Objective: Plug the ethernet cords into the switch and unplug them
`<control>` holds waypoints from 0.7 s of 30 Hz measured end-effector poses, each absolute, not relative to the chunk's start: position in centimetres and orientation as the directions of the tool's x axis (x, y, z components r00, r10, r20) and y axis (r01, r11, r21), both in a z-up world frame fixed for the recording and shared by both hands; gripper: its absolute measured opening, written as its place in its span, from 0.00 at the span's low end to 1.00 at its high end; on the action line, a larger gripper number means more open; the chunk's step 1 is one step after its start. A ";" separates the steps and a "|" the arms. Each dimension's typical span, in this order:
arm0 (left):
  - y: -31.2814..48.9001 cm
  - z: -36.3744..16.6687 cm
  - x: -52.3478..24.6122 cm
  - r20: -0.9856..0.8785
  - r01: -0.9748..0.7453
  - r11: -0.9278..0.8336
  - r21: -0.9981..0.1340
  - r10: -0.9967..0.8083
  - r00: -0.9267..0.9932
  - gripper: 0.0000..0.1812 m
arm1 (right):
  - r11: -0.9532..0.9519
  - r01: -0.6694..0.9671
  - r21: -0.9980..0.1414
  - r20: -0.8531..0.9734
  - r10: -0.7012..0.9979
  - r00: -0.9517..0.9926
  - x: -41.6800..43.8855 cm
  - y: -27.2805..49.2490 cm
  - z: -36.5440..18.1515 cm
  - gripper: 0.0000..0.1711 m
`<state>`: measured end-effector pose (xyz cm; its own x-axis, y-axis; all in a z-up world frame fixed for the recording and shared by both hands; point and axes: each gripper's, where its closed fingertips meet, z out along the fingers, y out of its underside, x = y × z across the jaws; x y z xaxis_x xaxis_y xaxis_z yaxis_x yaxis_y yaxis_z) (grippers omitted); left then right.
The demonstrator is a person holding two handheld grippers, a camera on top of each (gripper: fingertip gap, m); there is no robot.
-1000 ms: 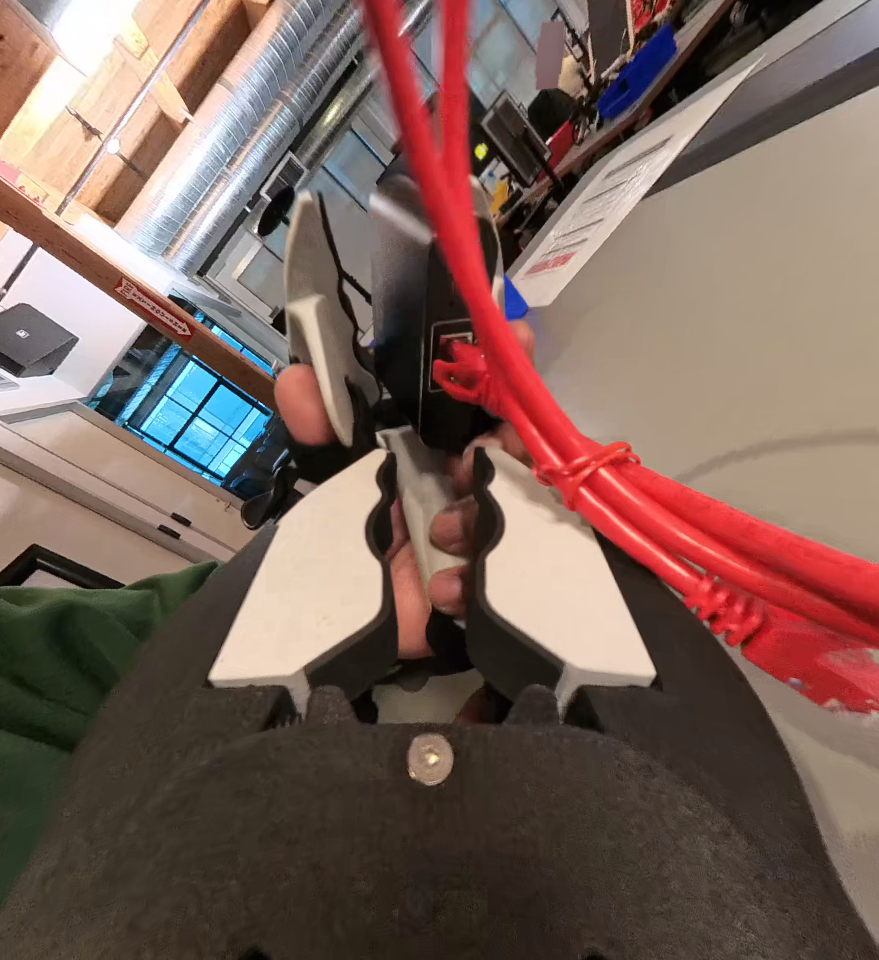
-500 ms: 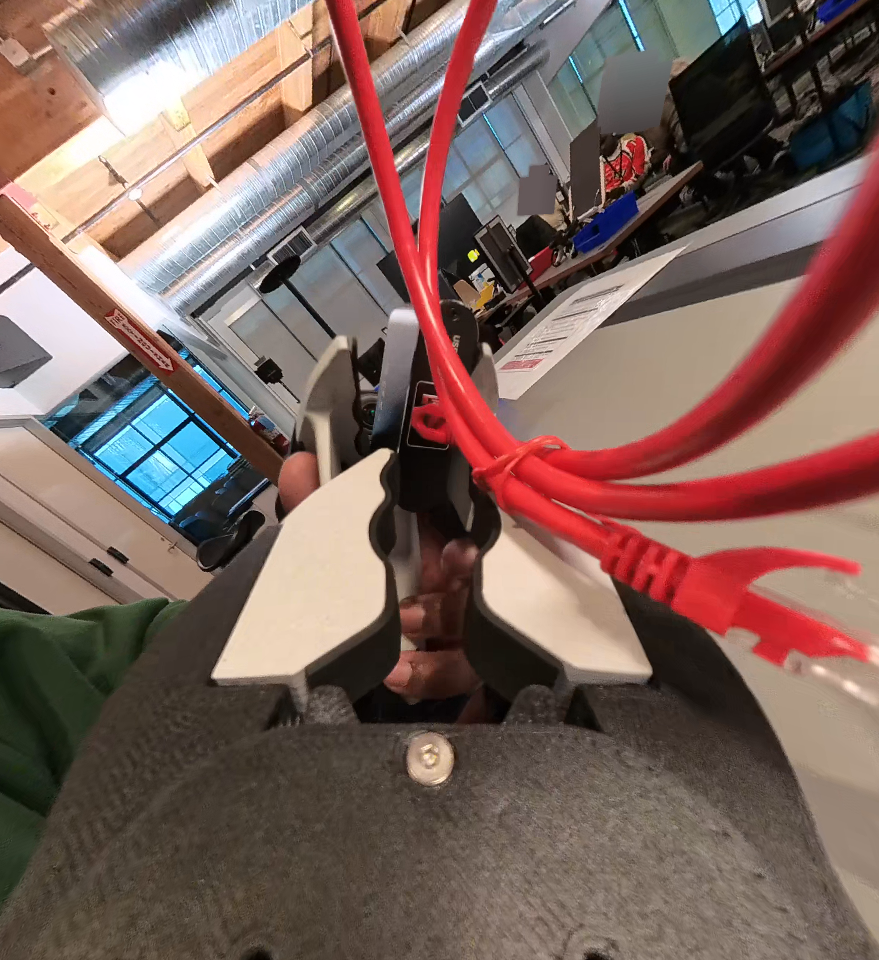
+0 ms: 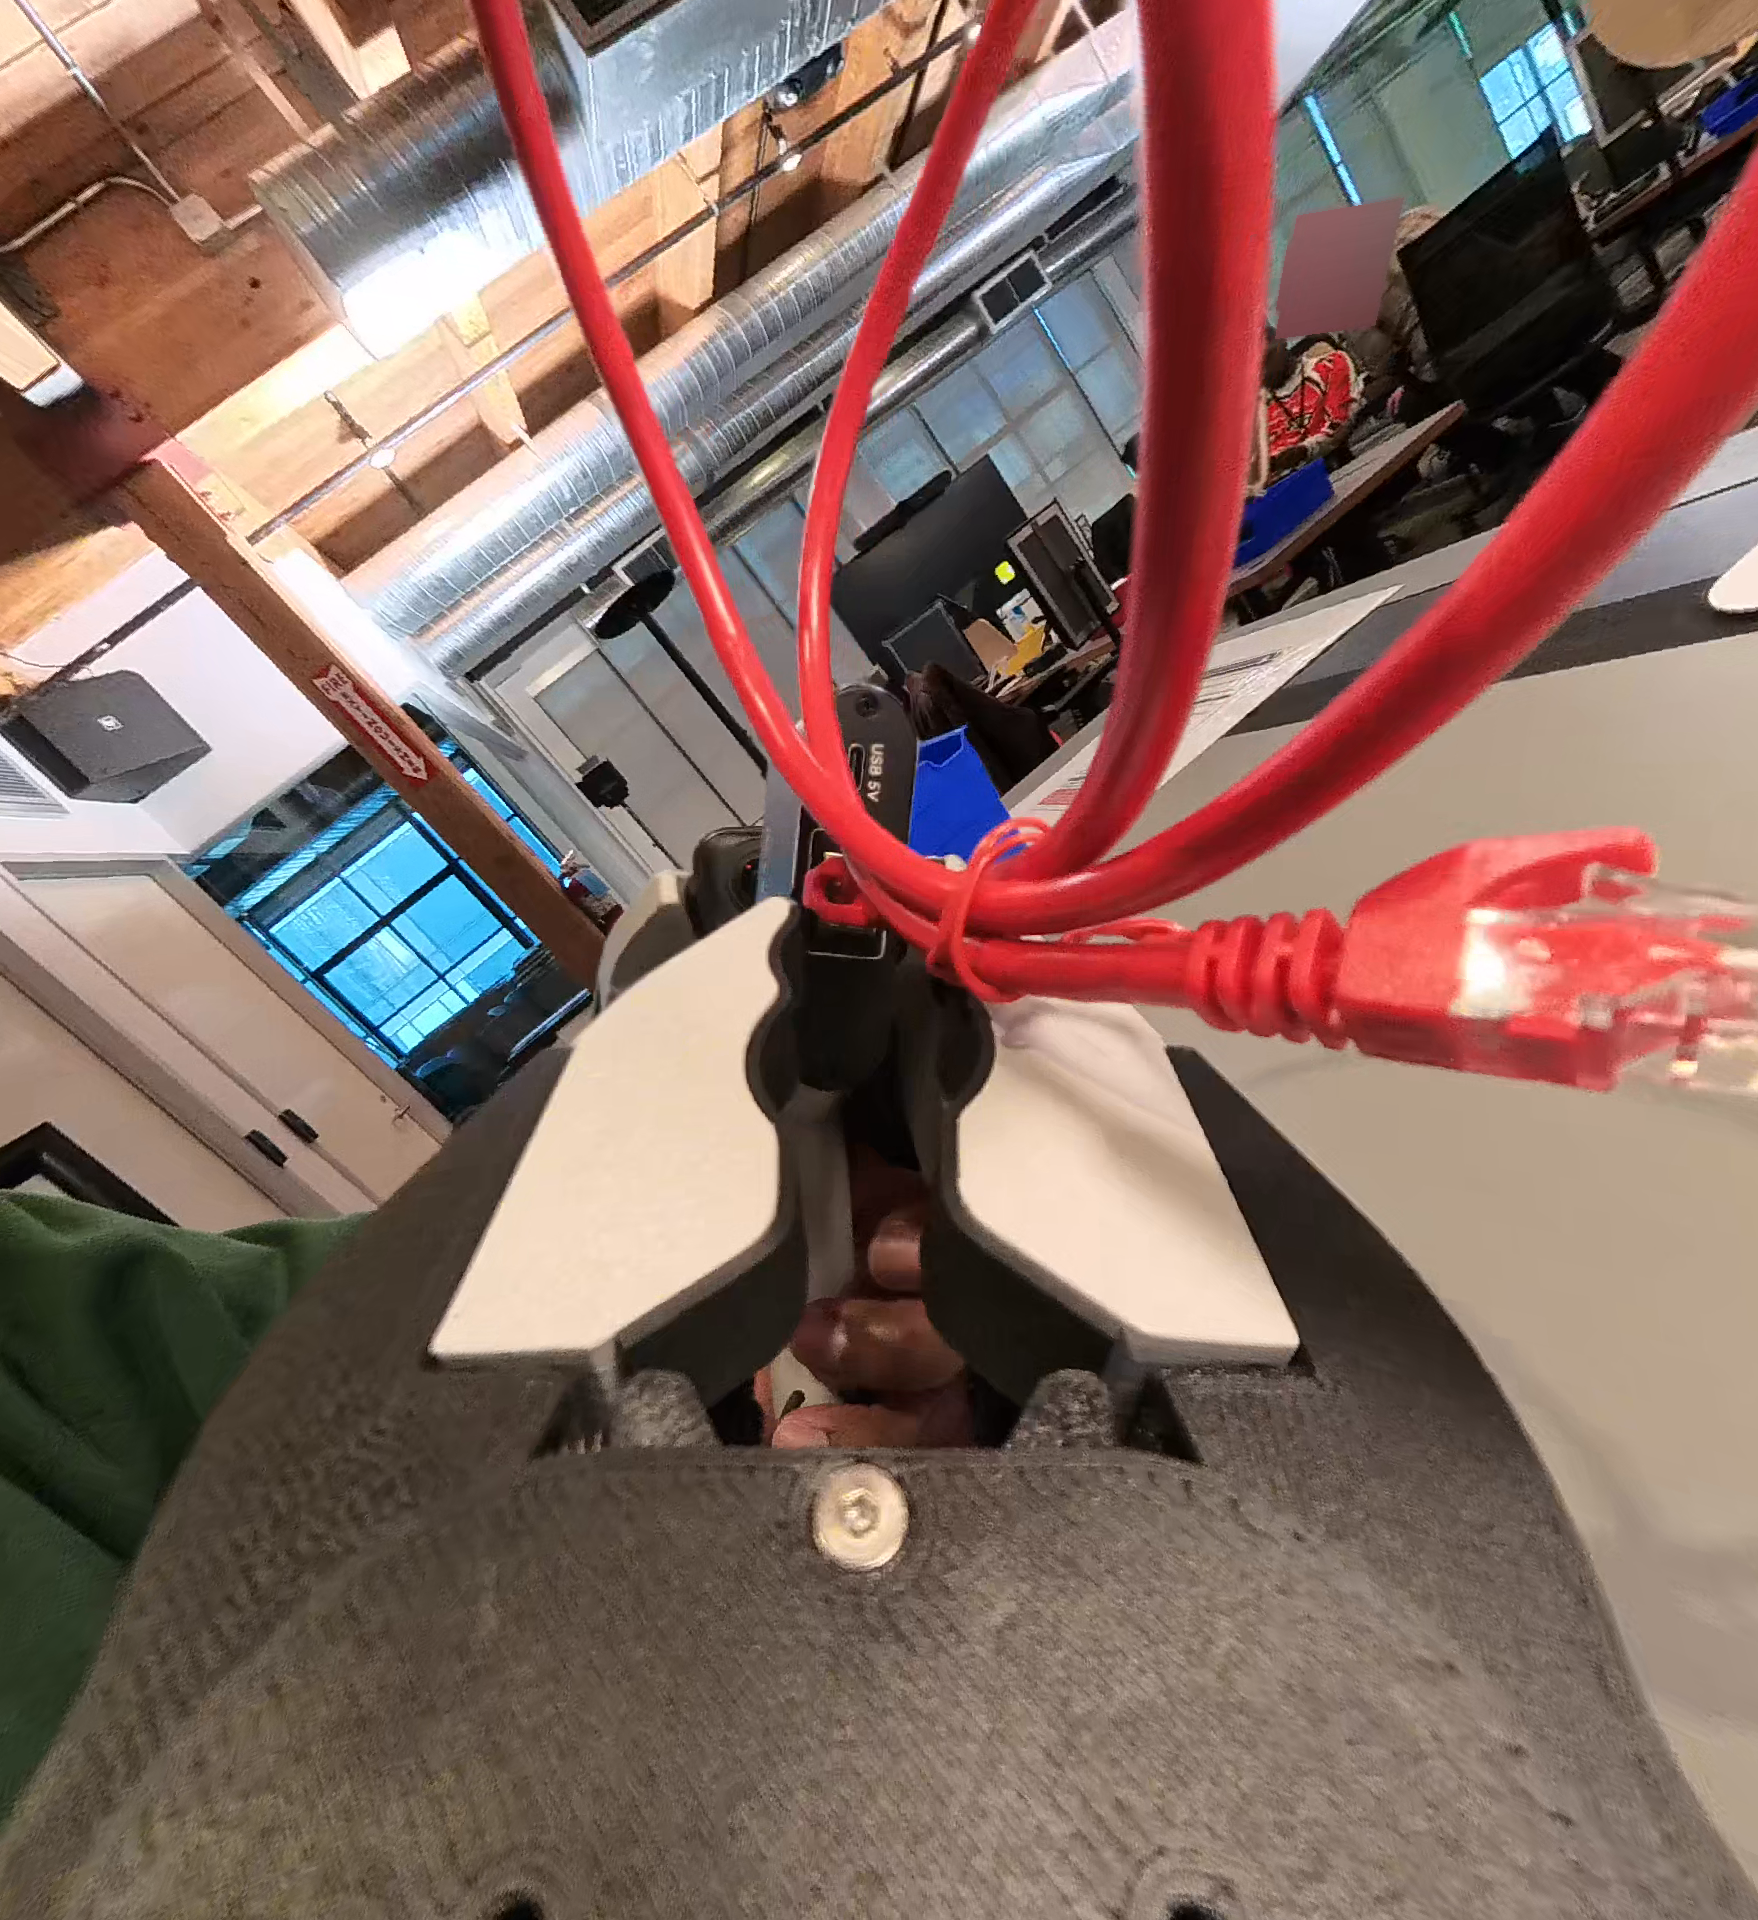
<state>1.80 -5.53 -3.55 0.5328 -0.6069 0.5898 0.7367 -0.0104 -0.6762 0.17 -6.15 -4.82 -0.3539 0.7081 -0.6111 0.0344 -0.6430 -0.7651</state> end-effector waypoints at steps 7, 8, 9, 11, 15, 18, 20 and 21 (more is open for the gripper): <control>-5.3 -4.1 2.4 0.467 0.557 -0.022 -0.830 -0.573 0.673 0.24 | -0.624 0.046 -0.780 -0.583 0.698 -0.415 0.9 -6.2 -4.5 0.10; -5.3 -4.1 2.4 0.447 0.529 -0.026 -0.848 -0.571 0.689 0.24 | -0.612 0.044 -0.789 -0.569 0.703 -0.427 1.0 -6.3 -4.4 0.09; -5.4 -3.9 2.2 0.426 0.506 -0.021 -0.862 -0.569 0.703 0.25 | -0.604 0.046 -0.796 -0.561 0.707 -0.431 1.1 -6.2 -4.3 0.02; -5.8 -3.5 1.8 0.395 0.475 -0.018 -0.880 -0.581 0.712 0.26 | -0.587 0.045 -0.808 -0.545 0.717 -0.435 1.2 -5.8 -4.1 0.00; -6.0 -3.8 1.9 0.371 0.411 -0.081 -0.908 -0.609 0.701 0.25 | -0.570 0.073 -0.818 -0.535 0.709 -0.460 1.3 -5.7 -4.2 0.01; -6.1 -4.0 1.8 0.386 0.431 -0.084 -0.898 -0.620 0.683 0.23 | -0.559 0.091 -0.824 -0.531 0.708 -0.466 1.2 -5.9 -4.4 0.02; -6.0 -4.3 1.9 0.399 0.444 -0.089 -0.892 -0.619 0.676 0.22 | -0.574 0.100 -0.813 -0.542 0.681 -0.492 1.3 -6.1 -4.3 0.06; -5.8 -4.5 2.0 0.389 0.436 -0.080 -0.896 -0.613 0.687 0.21 | -0.582 0.113 -0.805 -0.553 0.668 -0.499 1.3 -6.3 -4.3 0.10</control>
